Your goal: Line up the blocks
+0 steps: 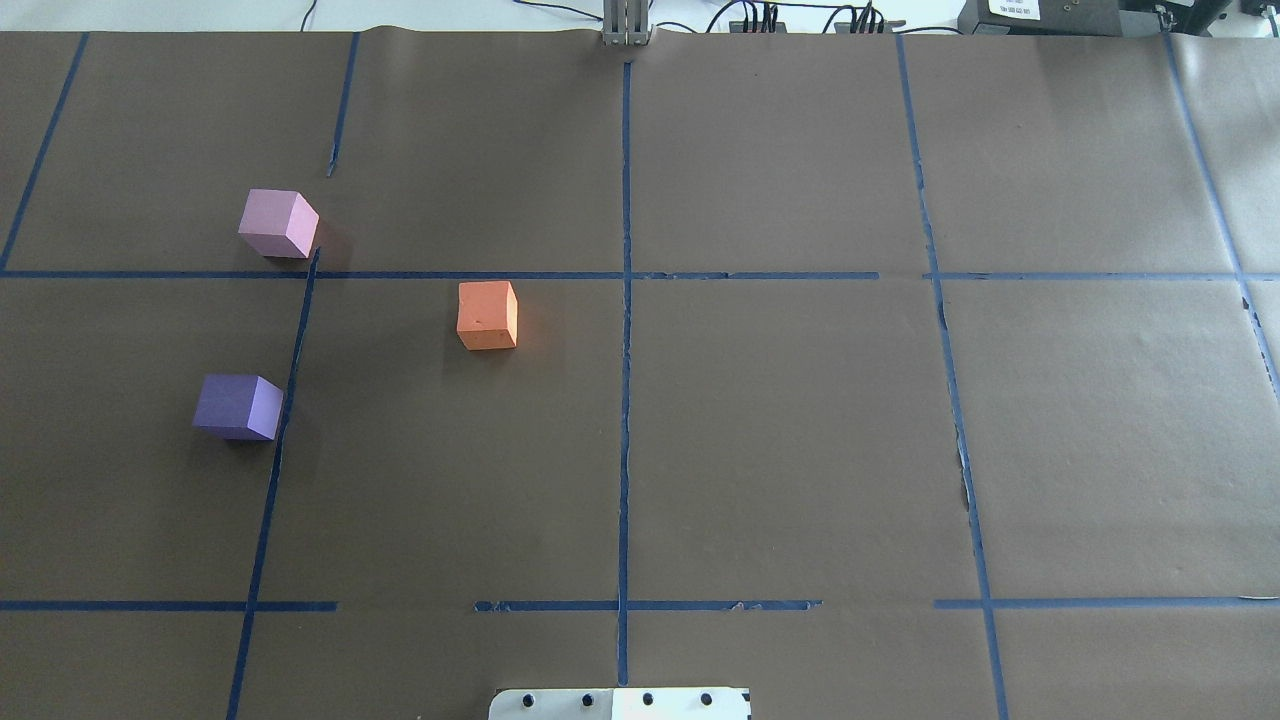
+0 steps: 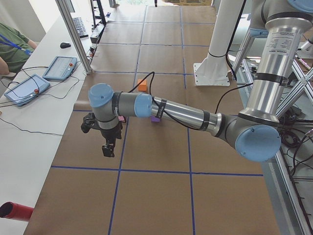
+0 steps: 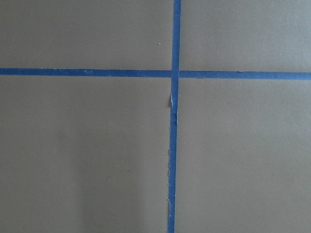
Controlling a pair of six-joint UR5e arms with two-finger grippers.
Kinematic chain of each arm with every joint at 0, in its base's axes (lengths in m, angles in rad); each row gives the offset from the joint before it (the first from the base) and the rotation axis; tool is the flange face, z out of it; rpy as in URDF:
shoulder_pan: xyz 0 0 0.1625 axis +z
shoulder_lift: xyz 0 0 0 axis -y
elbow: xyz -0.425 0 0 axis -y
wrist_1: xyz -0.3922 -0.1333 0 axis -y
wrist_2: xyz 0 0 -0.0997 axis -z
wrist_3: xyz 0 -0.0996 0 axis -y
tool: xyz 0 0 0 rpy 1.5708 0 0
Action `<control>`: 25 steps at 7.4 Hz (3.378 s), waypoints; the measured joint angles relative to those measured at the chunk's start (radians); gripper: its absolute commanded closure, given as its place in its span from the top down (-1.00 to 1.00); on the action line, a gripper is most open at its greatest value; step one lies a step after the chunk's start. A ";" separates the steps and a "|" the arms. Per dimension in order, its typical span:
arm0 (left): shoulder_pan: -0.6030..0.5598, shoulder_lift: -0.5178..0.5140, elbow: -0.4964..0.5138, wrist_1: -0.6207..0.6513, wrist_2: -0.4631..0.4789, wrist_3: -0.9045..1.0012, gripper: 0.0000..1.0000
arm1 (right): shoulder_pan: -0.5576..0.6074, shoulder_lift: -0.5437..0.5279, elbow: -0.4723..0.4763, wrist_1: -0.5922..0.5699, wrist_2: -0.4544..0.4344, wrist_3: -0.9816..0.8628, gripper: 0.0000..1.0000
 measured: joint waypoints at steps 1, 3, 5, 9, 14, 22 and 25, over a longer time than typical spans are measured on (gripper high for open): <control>0.012 -0.020 -0.058 0.024 0.004 -0.041 1.00 | 0.000 0.000 0.000 0.000 0.000 0.000 1.00; 0.079 -0.047 -0.154 0.036 -0.013 -0.130 1.00 | 0.000 0.000 0.000 0.000 0.000 0.000 1.00; 0.200 -0.102 -0.223 0.037 -0.025 -0.311 1.00 | 0.000 0.000 0.000 0.000 0.000 0.000 1.00; 0.511 -0.251 -0.252 0.024 -0.003 -0.739 1.00 | 0.000 0.000 0.000 0.000 0.000 0.000 1.00; 0.754 -0.343 -0.106 -0.106 0.130 -0.974 1.00 | 0.000 0.000 0.000 0.000 0.000 0.000 1.00; 0.870 -0.451 0.242 -0.370 0.158 -1.201 1.00 | 0.000 0.000 0.000 0.000 0.000 0.000 1.00; 0.903 -0.455 0.287 -0.410 0.199 -1.213 1.00 | 0.000 0.000 0.000 0.000 0.000 0.000 1.00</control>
